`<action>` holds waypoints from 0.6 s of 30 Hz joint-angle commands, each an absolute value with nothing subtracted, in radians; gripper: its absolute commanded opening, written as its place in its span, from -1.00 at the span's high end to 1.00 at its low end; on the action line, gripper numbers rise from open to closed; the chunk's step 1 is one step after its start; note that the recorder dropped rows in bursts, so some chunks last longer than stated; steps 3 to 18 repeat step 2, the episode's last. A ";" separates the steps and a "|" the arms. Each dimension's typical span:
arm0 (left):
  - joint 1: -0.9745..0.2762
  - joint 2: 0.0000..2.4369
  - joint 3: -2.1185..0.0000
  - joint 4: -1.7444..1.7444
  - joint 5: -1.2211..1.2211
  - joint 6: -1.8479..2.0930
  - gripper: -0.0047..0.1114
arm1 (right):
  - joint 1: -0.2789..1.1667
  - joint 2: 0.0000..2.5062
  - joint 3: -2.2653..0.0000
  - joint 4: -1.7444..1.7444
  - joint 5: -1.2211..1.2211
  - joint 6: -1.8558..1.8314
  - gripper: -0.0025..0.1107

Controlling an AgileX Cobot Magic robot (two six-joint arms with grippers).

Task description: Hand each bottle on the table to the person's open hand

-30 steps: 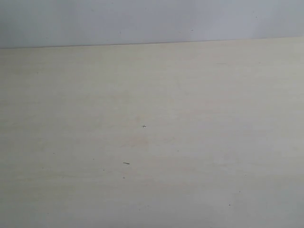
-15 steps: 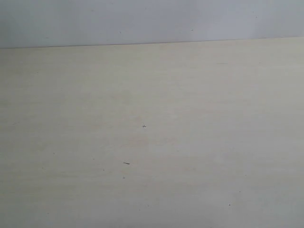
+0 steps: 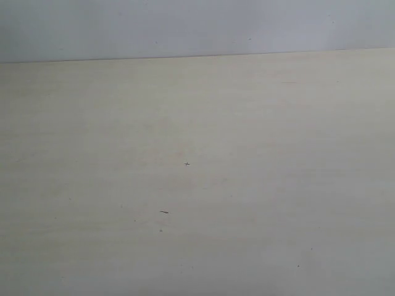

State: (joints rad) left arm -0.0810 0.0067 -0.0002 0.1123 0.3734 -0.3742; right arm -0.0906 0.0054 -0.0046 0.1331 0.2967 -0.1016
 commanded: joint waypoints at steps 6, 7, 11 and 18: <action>-0.080 0.000 0.000 0.114 0.374 -0.371 0.92 | -0.088 0.000 0.000 0.132 0.290 -0.102 0.96; -0.080 0.000 0.000 0.114 0.374 -0.371 0.92 | -0.088 0.000 0.000 0.132 0.290 -0.102 0.96; -0.080 0.000 0.000 0.114 0.374 -0.371 0.92 | -0.088 0.000 0.000 0.132 0.290 -0.102 0.96; -0.080 0.000 0.000 0.114 0.374 -0.371 0.92 | -0.088 0.000 0.000 0.132 0.290 -0.102 0.96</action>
